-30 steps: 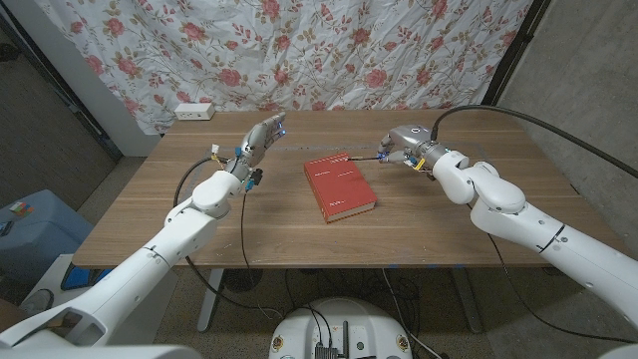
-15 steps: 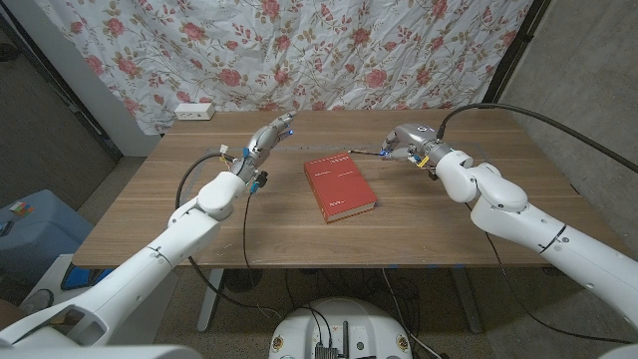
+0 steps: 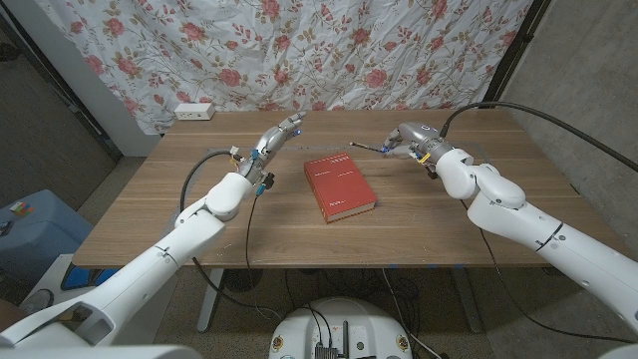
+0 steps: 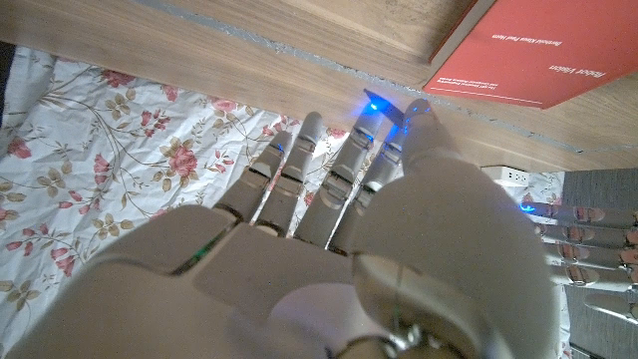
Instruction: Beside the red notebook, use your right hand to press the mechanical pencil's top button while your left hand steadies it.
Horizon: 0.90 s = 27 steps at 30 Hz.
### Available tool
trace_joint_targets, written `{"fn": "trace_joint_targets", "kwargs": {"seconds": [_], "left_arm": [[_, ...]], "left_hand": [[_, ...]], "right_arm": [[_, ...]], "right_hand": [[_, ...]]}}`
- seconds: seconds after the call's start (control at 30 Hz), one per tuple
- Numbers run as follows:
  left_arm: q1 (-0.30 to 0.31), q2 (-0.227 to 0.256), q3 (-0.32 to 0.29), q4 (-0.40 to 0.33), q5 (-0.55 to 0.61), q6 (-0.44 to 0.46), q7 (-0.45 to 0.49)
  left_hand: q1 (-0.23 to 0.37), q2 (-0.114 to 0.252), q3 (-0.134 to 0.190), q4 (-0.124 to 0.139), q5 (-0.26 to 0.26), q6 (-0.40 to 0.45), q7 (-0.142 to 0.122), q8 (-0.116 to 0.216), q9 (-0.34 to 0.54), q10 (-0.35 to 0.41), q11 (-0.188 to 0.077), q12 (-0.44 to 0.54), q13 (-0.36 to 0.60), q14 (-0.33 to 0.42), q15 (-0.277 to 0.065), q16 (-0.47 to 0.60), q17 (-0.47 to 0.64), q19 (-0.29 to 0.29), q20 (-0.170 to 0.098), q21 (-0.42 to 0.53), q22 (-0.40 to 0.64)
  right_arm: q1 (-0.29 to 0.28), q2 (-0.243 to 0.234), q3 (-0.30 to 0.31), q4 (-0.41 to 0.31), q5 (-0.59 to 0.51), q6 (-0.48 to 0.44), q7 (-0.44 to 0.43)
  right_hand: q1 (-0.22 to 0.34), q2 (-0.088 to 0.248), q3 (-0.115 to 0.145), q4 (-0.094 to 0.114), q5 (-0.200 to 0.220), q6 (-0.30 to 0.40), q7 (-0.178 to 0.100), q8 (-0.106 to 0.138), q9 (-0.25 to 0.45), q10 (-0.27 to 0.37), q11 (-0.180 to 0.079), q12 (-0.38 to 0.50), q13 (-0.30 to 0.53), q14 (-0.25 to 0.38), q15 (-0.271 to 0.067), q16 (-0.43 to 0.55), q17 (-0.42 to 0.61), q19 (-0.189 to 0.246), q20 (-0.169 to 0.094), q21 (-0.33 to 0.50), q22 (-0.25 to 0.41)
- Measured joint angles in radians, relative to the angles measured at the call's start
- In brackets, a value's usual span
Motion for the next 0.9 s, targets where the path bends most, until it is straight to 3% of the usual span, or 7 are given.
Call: {"fn": "trace_joint_targets", "kwargs": {"seconds": [0.43,0.63,0.9], "left_arm": [[-0.023,-0.006,0.025,0.002,0.073,-0.014,-0.001],[-0.035,-0.012,0.038,0.004,0.109,-0.022,-0.001],[-0.048,-0.018,0.052,0.006,0.156,-0.033,0.004]], "left_hand": [[-0.015,-0.007,-0.022,0.022,0.0,-0.019,-0.001,-0.004,0.003,-0.029,0.0,-0.005,0.0,-0.021,0.002,0.0,0.005,-0.013,-0.005,-0.006,0.0],[-0.019,-0.003,-0.044,0.044,0.0,-0.019,-0.001,-0.004,0.003,-0.074,-0.013,-0.012,0.0,-0.065,0.003,-0.004,0.005,-0.038,-0.005,-0.006,0.0],[-0.019,-0.003,-0.052,0.052,0.0,-0.019,-0.001,-0.004,0.003,-0.107,-0.025,-0.012,0.0,-0.088,-0.002,-0.004,0.005,-0.058,-0.004,-0.014,0.0]], "right_arm": [[0.021,0.008,-0.013,0.011,0.062,-0.034,-0.021],[0.03,0.012,-0.02,0.012,0.092,-0.058,-0.028],[0.041,0.013,-0.032,0.007,0.116,-0.092,-0.035]], "right_hand": [[0.0,0.0,-0.004,-0.004,-0.004,0.005,0.005,0.0,-0.001,0.004,-0.004,0.0,0.0,0.0,0.0,0.0,0.0,0.0,0.0,0.0,0.0],[-0.004,0.004,-0.004,-0.004,-0.004,0.005,0.005,-0.001,-0.001,0.004,-0.004,0.0,0.0,0.0,0.0,0.0,0.0,0.0,0.0,-0.004,0.0],[-0.008,0.008,-0.004,-0.004,-0.008,0.005,0.006,-0.002,0.0,0.009,0.002,0.0,0.0,0.0,0.0,0.0,0.003,0.0,0.0,-0.004,0.0]]}}
